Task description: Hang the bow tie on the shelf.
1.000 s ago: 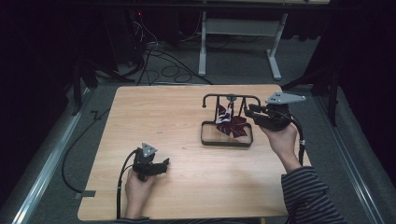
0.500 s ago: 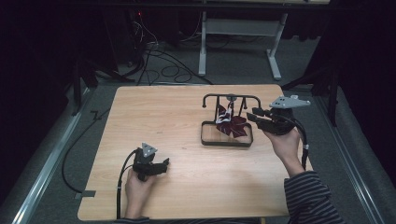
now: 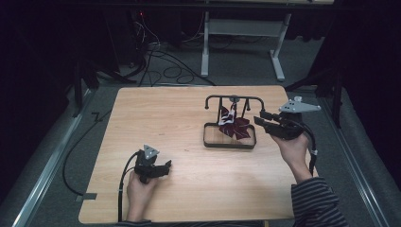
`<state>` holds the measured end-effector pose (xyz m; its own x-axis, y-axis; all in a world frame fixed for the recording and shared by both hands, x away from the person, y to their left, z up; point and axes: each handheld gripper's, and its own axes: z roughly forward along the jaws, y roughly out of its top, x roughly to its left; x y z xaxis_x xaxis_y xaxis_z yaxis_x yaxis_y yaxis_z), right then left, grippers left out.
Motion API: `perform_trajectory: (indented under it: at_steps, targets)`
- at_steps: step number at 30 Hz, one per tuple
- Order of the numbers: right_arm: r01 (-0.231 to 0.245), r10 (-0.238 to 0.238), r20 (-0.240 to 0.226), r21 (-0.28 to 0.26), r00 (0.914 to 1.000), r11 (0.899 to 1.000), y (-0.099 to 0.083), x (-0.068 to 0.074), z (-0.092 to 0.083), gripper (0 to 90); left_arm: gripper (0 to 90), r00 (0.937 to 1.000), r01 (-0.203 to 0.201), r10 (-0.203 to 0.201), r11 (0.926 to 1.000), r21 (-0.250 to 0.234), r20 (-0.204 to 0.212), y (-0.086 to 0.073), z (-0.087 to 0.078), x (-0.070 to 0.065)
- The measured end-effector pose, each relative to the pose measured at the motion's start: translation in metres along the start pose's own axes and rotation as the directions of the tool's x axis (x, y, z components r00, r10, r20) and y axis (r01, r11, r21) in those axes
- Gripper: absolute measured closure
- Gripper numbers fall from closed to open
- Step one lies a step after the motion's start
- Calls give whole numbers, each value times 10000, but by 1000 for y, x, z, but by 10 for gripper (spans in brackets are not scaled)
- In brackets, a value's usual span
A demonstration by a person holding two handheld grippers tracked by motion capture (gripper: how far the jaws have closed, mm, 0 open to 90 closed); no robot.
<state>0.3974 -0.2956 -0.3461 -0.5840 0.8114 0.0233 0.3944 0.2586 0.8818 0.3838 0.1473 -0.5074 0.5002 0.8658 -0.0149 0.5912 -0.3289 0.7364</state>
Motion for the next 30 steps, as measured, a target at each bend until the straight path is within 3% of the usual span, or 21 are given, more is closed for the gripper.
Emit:
perform_trajectory:
  at_steps: [30]
  targets:
    - [-337,337,39,-49,9994,9994,-25,-3,-18,639,221,10000,1,-1,10000,4,2,0,0,0]
